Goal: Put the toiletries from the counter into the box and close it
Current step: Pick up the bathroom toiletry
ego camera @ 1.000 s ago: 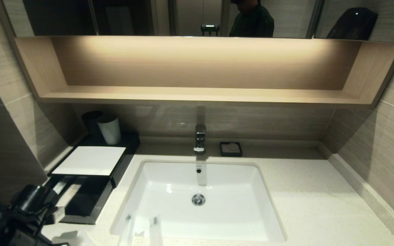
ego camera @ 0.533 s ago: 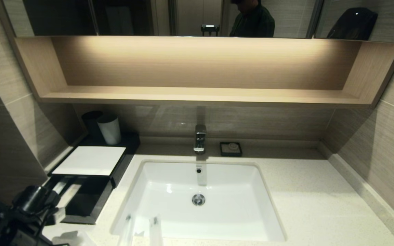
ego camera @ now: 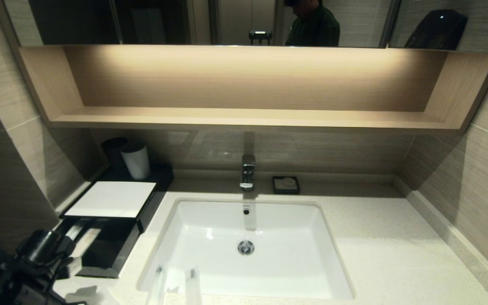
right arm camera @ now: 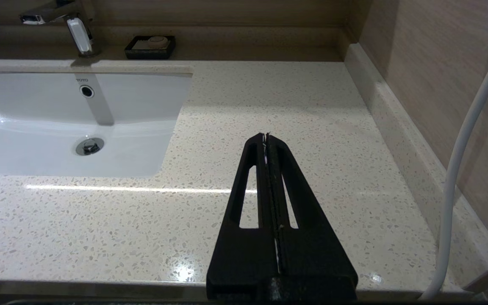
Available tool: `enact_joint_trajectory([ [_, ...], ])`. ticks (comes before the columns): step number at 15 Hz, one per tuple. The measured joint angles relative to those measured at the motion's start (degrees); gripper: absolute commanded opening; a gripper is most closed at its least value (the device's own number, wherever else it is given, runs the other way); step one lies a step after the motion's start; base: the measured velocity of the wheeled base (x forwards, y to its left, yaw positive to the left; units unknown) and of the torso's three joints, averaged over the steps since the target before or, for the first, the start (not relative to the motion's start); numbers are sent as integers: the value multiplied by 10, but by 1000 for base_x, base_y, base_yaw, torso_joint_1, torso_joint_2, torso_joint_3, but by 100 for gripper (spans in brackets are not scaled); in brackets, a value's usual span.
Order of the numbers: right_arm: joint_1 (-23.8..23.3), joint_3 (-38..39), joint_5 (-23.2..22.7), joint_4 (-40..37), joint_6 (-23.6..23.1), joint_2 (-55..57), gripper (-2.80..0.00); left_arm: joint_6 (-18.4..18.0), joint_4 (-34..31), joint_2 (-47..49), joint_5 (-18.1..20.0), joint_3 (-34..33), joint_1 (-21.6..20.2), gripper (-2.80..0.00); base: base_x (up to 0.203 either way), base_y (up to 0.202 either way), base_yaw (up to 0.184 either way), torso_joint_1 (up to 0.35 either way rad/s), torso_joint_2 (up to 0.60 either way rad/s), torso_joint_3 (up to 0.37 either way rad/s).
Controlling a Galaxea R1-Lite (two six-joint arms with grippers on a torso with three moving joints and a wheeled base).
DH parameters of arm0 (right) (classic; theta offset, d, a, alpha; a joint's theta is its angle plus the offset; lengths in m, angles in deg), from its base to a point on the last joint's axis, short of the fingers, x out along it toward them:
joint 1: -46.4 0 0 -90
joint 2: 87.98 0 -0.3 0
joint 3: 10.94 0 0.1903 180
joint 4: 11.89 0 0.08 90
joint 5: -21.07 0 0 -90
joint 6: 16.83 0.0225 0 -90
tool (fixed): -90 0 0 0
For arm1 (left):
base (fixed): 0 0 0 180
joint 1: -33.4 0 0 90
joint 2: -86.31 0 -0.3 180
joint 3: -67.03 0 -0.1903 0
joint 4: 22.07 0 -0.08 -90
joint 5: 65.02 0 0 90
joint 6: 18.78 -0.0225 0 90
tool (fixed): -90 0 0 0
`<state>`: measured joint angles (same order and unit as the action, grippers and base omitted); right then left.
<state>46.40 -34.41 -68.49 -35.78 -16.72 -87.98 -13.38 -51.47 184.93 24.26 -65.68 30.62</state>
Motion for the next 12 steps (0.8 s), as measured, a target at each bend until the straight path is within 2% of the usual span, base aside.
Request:
enact_joint_trajectory([
  [12, 0, 0, 0, 0, 0, 0, -280, -1, -1, 1, -4, 0, 0, -280, 0, 0, 0, 0, 0, 0],
])
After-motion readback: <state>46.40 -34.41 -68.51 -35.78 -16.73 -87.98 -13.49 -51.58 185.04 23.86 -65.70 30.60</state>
